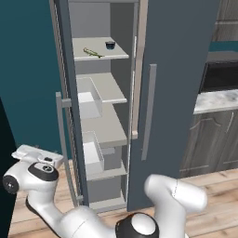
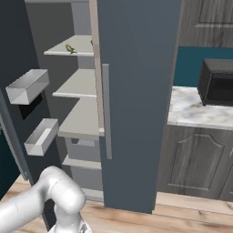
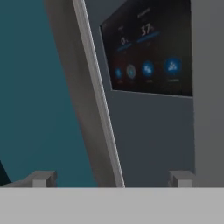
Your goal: There's a fish in the fridge that needs to be moved to the freezer for freezing. Pick up the fish from the fridge, place it on any shelf in the freezer, and close the fridge and freezer doors when done.
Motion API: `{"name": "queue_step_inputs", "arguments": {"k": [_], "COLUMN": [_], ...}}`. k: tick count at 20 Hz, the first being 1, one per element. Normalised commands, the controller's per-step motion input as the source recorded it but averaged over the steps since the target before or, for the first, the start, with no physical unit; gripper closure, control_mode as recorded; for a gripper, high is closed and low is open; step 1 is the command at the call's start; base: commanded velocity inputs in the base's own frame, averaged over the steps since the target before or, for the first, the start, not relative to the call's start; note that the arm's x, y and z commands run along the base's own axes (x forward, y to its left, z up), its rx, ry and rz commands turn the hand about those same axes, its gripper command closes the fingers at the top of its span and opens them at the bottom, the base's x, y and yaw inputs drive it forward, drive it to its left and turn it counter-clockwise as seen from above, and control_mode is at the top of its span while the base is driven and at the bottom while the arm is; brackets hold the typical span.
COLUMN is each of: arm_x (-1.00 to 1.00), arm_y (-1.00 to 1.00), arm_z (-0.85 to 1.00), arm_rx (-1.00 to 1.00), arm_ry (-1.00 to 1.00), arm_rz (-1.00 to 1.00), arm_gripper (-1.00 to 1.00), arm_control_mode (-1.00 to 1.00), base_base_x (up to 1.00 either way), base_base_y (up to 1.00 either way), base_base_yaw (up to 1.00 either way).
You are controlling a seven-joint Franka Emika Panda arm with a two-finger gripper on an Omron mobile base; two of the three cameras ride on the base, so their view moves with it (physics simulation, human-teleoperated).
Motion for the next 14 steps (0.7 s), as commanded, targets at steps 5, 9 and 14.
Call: {"name": "queue_step_inputs", "arguments": {"k": [5, 9, 14], "arm_x": [0.77, 0.59, 0.37], "arm_y": [0.00, -0.12, -0.60], "arm_z": [-0.24, -0.12, 0.00], "arm_rx": [0.00, 0.00, 0.00], "arm_ry": [0.05, 0.07, 0.03], "arm_rz": [0.00, 0.00, 0.00], "arm_gripper": [-1.00, -1.00, -1.00], "arm_control_mode": [-1.00, -1.00, -1.00], "base_base_x": [0.00, 0.00, 0.00], "base_base_y": [0.00, 0.00, 0.00], "base_base_yaw": [0.00, 0.00, 0.00]}}
